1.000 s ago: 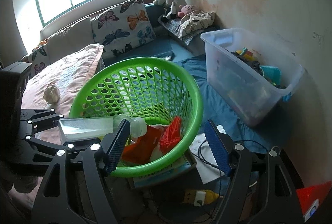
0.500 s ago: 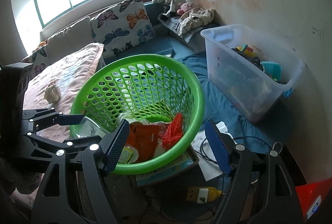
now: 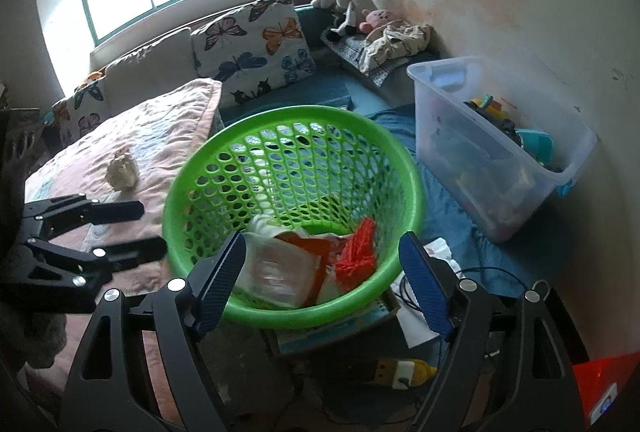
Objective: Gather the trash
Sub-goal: 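Open the left tool to drop the juice bottle into the basket, then move the left tool to the crumpled white paper and grasp it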
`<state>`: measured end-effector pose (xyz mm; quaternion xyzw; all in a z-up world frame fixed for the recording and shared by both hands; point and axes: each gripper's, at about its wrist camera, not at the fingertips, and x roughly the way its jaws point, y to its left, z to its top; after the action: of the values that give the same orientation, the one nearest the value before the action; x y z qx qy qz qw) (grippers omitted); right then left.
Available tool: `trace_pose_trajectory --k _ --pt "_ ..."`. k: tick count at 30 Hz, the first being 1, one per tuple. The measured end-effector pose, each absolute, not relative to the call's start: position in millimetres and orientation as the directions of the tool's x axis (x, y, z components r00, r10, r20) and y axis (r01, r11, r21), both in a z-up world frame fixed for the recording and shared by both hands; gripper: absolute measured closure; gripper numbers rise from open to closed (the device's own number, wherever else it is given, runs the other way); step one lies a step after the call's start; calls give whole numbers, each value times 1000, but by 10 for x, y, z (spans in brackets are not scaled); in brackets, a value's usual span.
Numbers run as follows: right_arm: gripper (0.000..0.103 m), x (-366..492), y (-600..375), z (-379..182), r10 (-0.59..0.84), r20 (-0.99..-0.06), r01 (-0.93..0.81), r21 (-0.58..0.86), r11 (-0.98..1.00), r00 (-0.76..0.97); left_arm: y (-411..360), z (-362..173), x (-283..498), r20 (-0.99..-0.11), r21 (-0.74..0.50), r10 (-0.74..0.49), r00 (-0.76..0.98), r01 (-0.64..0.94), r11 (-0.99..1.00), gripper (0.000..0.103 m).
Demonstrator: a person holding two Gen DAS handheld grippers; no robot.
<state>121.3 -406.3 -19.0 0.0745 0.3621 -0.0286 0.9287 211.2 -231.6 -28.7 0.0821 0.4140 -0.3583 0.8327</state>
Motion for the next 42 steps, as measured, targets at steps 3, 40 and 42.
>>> trace_pose_trajectory --k 3,40,42 --pt "23 1222 -3988 -172 14 -674 91 119 989 738 -2133 -224 2086 -734 -151 -520 437 642 752 37" --pt "20 1726 -3146 -318 169 -697 -79 160 984 697 -1123 -593 3194 -762 -146 -328 559 346 927 40" --pt "20 1749 -3127 -331 168 -700 -84 153 985 694 -1123 -592 3207 -752 -154 -337 566 347 925 45"
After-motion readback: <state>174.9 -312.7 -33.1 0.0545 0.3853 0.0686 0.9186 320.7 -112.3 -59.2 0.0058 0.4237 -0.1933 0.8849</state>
